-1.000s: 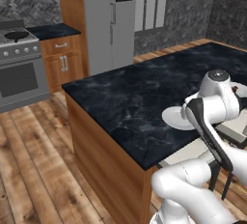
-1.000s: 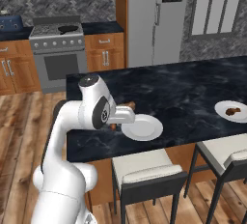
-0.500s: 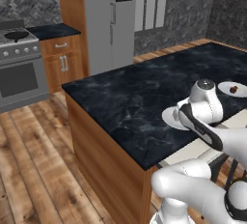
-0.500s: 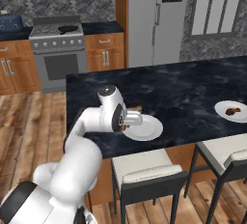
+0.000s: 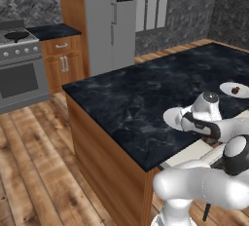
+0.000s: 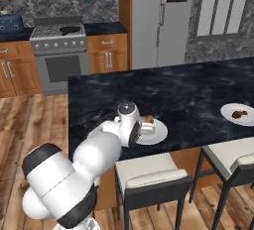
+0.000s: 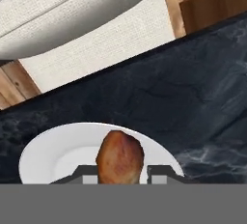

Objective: Take the chicken drumsticks from the pan and place one on each plate on the dining counter.

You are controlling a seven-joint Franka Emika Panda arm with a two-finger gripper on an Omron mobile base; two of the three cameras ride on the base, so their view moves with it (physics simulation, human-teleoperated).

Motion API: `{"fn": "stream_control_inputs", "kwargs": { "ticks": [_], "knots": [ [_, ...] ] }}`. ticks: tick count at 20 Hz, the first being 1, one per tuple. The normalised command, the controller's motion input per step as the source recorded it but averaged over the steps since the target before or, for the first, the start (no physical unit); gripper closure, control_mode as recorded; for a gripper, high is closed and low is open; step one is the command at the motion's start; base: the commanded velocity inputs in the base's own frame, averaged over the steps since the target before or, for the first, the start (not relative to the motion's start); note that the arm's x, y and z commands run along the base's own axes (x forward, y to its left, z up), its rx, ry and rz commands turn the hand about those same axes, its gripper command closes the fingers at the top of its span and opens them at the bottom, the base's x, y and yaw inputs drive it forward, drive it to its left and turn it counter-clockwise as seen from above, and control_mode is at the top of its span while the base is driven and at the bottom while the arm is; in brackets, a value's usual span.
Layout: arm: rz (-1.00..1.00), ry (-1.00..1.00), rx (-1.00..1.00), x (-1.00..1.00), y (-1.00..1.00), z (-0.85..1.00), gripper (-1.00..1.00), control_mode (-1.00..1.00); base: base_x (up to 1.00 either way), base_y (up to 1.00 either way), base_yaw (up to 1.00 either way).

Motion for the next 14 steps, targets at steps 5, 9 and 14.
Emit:
{"fn": "stream_control_inputs", "kwargs": {
  "ticks": [5, 9, 14],
  "knots": [
    [0.02, 0.00, 0.01, 0.76, -0.02, -0.23, 1.00, -1.00, 0.00, 0.00, 0.00],
    [0.00, 0.02, 0.00, 0.81, -0.04, -0.26, 1.00, -1.00, 0.00, 0.00, 0.00],
    [0.00, 0.02, 0.01, 0.50, -0.17, -0.41, 1.00, -1.00, 0.00, 0.00, 0.00]
  ]
}}
